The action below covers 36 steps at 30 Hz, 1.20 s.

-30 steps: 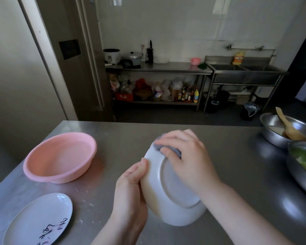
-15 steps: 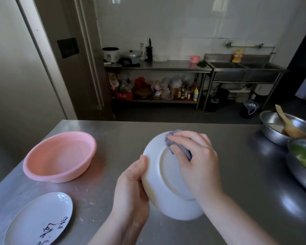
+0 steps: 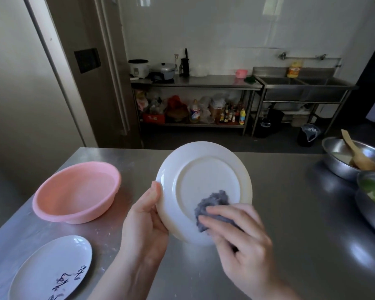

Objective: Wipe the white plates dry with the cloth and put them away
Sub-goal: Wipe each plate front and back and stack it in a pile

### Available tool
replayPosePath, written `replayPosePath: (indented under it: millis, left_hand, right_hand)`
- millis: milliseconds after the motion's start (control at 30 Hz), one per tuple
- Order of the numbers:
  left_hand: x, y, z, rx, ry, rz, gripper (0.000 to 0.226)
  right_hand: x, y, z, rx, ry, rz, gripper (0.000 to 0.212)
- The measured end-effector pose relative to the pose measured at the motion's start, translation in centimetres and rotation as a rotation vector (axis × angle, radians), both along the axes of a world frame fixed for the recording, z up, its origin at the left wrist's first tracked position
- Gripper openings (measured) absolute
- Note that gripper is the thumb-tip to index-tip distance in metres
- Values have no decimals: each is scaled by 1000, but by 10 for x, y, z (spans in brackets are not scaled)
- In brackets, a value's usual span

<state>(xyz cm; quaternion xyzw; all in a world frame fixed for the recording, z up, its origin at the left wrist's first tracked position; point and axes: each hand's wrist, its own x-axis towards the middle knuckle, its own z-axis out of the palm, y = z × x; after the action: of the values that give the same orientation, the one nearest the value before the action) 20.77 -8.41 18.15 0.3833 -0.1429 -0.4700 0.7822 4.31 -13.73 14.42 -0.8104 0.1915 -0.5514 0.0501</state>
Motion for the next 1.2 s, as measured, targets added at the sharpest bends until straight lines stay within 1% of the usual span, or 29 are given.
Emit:
replayPosePath:
  millis: [67, 167, 233, 333, 400, 467, 533, 600, 700, 733, 767, 833, 933, 1000, 1200]
  left_hand:
    - [4, 0, -2, -29, -13, -6, 37]
    - [7, -3, -3, -38, -62, -58, 26]
    - [7, -5, -6, -24, -101, -69, 24]
    - [7, -9, -8, 21, -208, -6, 24]
    - [8, -13, -6, 26, -321, 65, 19]
    - [9, -20, -1, -5, -500, 133, 17]
    - [8, -32, 6, -54, -744, 175, 16]
    - [6, -47, 6, -85, -1013, 183, 16]
    - [4, -74, -6, -137, -1496, 237, 29]
    - [3, -83, -12, -159, -1642, 271, 31]
    - [2, -92, -18, -182, -1750, 302, 31]
    - [3, -107, -32, -254, -1886, 338, 29]
    - [6, -122, -58, -373, -2017, 326, 30]
    - [8, -127, -71, -406, -2065, 314, 30]
    - [1, -130, -99, -455, -2106, 183, 20]
  right_hand:
    - [-6, -8, 5, 35, -70, -60, 28]
    - [-7, -25, 16, 139, -144, -148, 21]
    - [-4, -32, 21, 280, -125, -156, 23]
    - [-5, -36, 20, 531, -69, -70, 30]
    - [-13, -39, 16, 645, -130, -50, 31]
    - [-23, -41, 11, 711, -222, -79, 32]
    - [-32, -41, 6, 749, -273, -115, 34]
    - [-38, -37, 1, 771, -294, -125, 35]
    - [-47, -32, -5, 783, -304, -134, 32]
    - [-50, -31, -7, 787, -311, -140, 32]
    - [-53, -29, -9, 788, -318, -146, 31]
    - [-58, -27, -11, 789, -329, -161, 32]
    - [-67, -26, -12, 791, -343, -186, 31]
    - [-72, -26, -14, 789, -351, -208, 31]
    - [-74, -28, -19, 797, -372, -220, 31]
